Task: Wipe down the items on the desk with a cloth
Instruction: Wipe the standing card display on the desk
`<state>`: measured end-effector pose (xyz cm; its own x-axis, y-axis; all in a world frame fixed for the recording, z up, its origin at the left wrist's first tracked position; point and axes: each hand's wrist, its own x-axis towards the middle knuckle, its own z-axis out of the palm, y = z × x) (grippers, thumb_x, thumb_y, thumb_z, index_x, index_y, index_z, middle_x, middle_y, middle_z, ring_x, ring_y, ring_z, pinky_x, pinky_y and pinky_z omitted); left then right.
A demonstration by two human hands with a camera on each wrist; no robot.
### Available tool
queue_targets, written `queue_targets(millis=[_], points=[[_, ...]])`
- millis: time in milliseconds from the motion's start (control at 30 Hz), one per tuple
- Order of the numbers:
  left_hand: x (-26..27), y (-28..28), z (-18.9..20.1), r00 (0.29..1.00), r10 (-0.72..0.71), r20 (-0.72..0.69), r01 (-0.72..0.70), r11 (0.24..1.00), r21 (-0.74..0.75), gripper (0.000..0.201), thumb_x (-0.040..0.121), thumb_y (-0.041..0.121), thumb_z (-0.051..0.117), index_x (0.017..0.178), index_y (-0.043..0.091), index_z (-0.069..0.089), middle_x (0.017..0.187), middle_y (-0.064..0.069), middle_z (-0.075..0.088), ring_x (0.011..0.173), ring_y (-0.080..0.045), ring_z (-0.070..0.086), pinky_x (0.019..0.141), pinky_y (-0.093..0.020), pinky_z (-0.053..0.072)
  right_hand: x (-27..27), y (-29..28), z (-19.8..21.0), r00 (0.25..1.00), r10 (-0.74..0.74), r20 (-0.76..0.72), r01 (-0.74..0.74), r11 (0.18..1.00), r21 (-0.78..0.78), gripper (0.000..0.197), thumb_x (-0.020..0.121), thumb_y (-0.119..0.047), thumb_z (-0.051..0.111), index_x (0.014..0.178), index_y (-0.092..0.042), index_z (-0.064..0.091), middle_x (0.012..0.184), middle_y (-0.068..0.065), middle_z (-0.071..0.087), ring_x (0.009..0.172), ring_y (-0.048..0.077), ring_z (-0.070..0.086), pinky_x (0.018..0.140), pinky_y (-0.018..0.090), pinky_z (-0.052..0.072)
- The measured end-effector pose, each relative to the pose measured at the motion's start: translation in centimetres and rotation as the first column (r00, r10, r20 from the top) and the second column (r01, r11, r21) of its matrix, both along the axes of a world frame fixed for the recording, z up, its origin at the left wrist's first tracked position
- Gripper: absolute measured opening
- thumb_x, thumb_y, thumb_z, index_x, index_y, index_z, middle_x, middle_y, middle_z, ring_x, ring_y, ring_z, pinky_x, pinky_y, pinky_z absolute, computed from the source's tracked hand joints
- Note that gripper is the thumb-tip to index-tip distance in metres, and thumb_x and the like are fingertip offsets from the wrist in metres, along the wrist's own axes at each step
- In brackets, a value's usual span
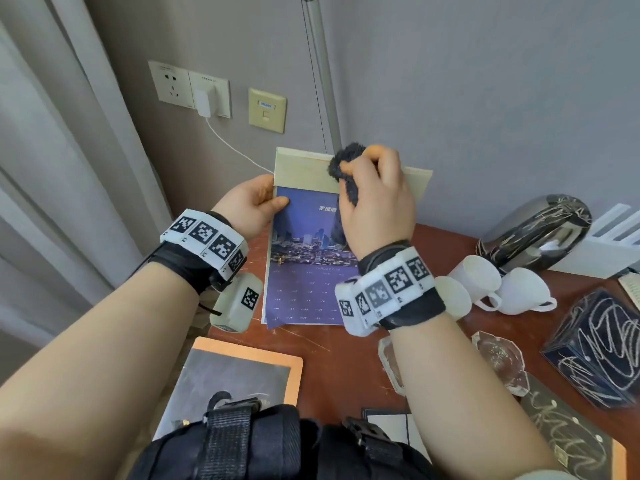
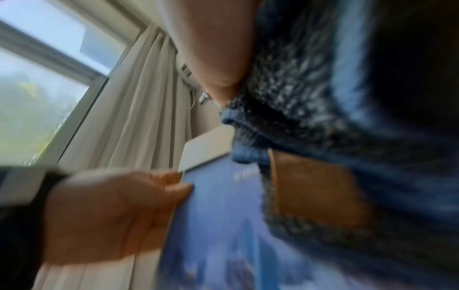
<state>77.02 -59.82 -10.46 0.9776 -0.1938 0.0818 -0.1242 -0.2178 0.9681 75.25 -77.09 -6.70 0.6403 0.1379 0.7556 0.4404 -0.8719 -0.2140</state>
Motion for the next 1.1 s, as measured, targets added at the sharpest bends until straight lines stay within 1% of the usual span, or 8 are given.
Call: queue_targets(millis=[133, 300, 467, 567, 700, 867, 967, 1100], points=[[0.2, -0.2, 0.0, 1.000, 0.007, -0.013, -0.007, 1.000, -0.022, 0.028, 0.095, -0.005, 0.040, 0.118, 0.009, 0.047, 0.119, -0.004, 0.056, 0.108, -0.018, 0.055, 0.102, -0.038, 0.041, -0.7, 0.1, -2.5, 0.995, 0.043, -0.095, -0.056, 0.989, -0.140, 0.026, 0.059, -0.001, 0.078, 0.080, -0.011, 0.065, 0.091, 0.011, 0.060, 0.070, 0.032, 0.060, 0.046, 0.028, 0.046], [0.2, 0.0, -0.3, 1.000, 0.009, 0.007, -0.009, 1.000, -0.029, 0.027, 0.095, -0.004, 0.041, 0.114, 0.014, 0.048, 0.116, -0.004, 0.058, 0.101, -0.017, 0.059, 0.101, -0.039, 0.042, -1.1, 0.9, 0.5, 0.996, 0.080, 0.039, -0.080, 0.997, 0.012, 0.019, 0.069, -0.009, 0.072, 0.086, -0.013, 0.068, 0.098, 0.009, 0.062, 0.076, 0.029, 0.061, 0.052, 0.026, 0.043], [0.3, 0.2, -0.4, 1.000, 0.007, 0.028, -0.008, 1.000, 0.023, 0.028, 0.095, -0.001, 0.043, 0.119, 0.011, 0.050, 0.116, -0.005, 0.060, 0.108, -0.020, 0.058, 0.102, -0.040, 0.042, 0.1, 2.6, 0.1, 0.997, 0.073, 0.019, -0.071, 0.994, -0.088, 0.024, 0.062, -0.002, 0.075, 0.083, -0.010, 0.066, 0.093, 0.013, 0.062, 0.070, 0.033, 0.060, 0.049, 0.028, 0.045], [0.4, 0.2, -0.4, 0.998, 0.008, 0.066, -0.013, 0.998, 0.064, 0.028, 0.094, -0.002, 0.045, 0.119, 0.011, 0.051, 0.110, 0.000, 0.060, 0.104, -0.014, 0.056, 0.098, -0.029, 0.042, -0.5, 2.6, -1.4, 0.987, 0.132, -0.090, -0.147, 0.970, -0.194, 0.022, 0.062, -0.003, 0.074, 0.081, -0.009, 0.065, 0.091, 0.012, 0.060, 0.070, 0.033, 0.058, 0.045, 0.031, 0.047], [0.0, 0.2, -0.2, 0.992, 0.021, 0.128, -0.036, 0.992, 0.120, 0.024, 0.094, 0.000, 0.046, 0.113, 0.012, 0.053, 0.103, 0.007, 0.058, 0.096, -0.008, 0.054, 0.081, -0.008, 0.040, -0.7, 3.3, 0.4, 0.986, 0.159, -0.052, -0.162, 0.984, -0.078, 0.017, 0.068, -0.008, 0.070, 0.083, -0.012, 0.067, 0.094, 0.011, 0.061, 0.072, 0.032, 0.059, 0.049, 0.029, 0.044], [0.0, 0.4, -0.3, 0.990, 0.019, 0.139, -0.038, 0.991, 0.132, 0.021, 0.094, 0.002, 0.048, 0.103, 0.021, 0.051, 0.093, 0.005, 0.060, 0.091, -0.011, 0.055, 0.086, -0.026, 0.041, -0.3, 4.4, 0.4, 0.986, 0.161, -0.043, -0.165, 0.979, -0.120, 0.022, 0.063, -0.005, 0.074, 0.082, -0.011, 0.066, 0.096, 0.011, 0.061, 0.073, 0.032, 0.058, 0.050, 0.026, 0.038], [0.2, 0.5, -0.3, 0.990, 0.016, 0.139, -0.035, 0.991, 0.133, 0.028, 0.092, -0.004, 0.046, 0.111, 0.015, 0.053, 0.098, 0.004, 0.060, 0.091, -0.007, 0.055, 0.086, -0.021, 0.044, -0.9, 3.4, -1.6, 0.978, 0.163, -0.129, -0.191, 0.948, -0.256, 0.019, 0.063, -0.006, 0.075, 0.076, -0.011, 0.063, 0.089, 0.008, 0.060, 0.072, 0.029, 0.057, 0.043, 0.025, 0.040], [0.2, 0.5, -0.3, 0.992, -0.011, 0.124, -0.003, 0.993, 0.114, 0.032, 0.095, -0.002, 0.044, 0.126, 0.004, 0.048, 0.112, 0.007, 0.054, 0.102, -0.007, 0.052, 0.085, -0.005, 0.040, -1.7, 1.3, -1.6, 0.975, 0.147, -0.169, -0.171, 0.975, -0.138, 0.021, 0.068, -0.005, 0.073, 0.086, -0.013, 0.068, 0.095, 0.008, 0.060, 0.080, 0.031, 0.060, 0.050, 0.033, 0.050]])
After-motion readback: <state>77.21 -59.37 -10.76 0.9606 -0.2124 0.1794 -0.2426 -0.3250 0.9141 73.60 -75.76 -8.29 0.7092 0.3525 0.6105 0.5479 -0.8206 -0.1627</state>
